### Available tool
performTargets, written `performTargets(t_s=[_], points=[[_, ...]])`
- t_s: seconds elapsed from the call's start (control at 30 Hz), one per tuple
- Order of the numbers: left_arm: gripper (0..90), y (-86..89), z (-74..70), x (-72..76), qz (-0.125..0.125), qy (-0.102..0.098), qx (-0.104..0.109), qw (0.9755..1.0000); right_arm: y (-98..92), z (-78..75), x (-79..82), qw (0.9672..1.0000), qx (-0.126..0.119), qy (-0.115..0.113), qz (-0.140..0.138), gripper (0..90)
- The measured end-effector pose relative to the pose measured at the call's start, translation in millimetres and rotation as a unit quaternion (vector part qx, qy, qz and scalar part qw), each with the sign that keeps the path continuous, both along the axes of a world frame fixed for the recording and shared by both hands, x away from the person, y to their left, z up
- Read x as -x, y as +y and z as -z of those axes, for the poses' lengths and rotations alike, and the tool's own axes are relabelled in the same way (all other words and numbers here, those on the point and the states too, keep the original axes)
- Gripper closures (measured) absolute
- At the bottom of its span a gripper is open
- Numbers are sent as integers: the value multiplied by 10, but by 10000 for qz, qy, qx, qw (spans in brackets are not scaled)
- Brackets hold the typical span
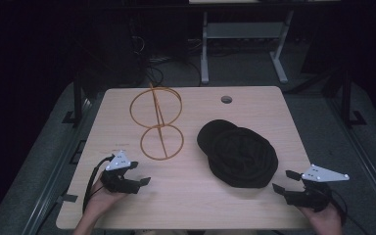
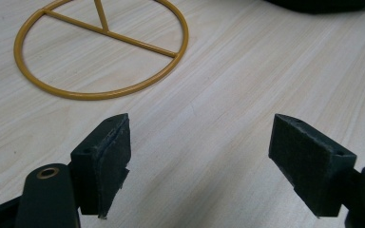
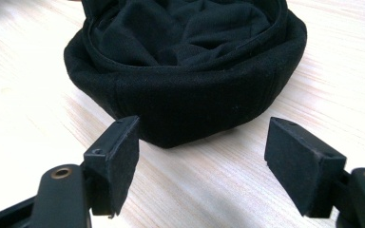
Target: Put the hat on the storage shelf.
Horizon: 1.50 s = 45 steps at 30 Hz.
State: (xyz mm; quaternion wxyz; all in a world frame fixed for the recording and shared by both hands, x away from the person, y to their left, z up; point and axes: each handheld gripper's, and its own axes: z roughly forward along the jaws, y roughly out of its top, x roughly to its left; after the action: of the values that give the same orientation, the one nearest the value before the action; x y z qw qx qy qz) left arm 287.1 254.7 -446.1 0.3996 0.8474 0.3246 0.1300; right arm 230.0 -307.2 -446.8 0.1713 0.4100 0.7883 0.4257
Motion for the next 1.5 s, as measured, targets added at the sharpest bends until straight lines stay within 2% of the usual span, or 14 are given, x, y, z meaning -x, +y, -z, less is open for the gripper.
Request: performTargets(t_s=[0.17,0.27,0.47,0.53,0.6,0.63,0.7,0.8,0.9,0.93,1.03,1.13,1.23,1.5], points=[[216,-9,13,-10,59,55,-49,10000,-22,-5,-4,10000,-62,-21,-11,265],[220,-56,-4,7,118,98,60,9999,-20,-8,8,10000,-40,-28,0,265],[229,-236,-158,63,432,16,257,9987,-9,-21,23,9999,-74,-29,92,254],[229,-336,-232,77,574,-23,242,9981,-7,-21,22,9999,-85,-18,95,252],[233,-513,-325,95,857,-68,210,9961,0,-23,25,9999,-58,-39,80,251],[233,-513,-325,95,857,-68,210,9961,0,-23,25,9999,-58,-39,80,251],[233,-661,-370,97,1055,-89,219,9941,-1,-30,31,9999,-86,-38,77,248],[234,-831,-395,81,1207,-113,87,9926,-7,-40,30,9999,-61,-49,62,238],[233,-1103,-407,20,1477,-8,0,9890,-30,-32,38,9999,-112,-66,60,238],[234,-1103,-407,20,1477,-8,0,9890,-30,-32,38,9999,-112,-66,60,238],[238,-1393,-445,-23,1774,-18,-103,9841,-33,-31,36,9999,-138,-45,56,238],[240,-1432,-451,-30,1807,-14,-107,9835,-24,-31,34,9999,-144,-41,29,238],[264,-1646,-463,-78,1996,33,-163,9797,-18,-37,38,9998,-161,-69,14,238],[285,-1996,-450,-182,2271,-2,-247,9736,-22,-34,35,9998,-190,-68,-11,238]])
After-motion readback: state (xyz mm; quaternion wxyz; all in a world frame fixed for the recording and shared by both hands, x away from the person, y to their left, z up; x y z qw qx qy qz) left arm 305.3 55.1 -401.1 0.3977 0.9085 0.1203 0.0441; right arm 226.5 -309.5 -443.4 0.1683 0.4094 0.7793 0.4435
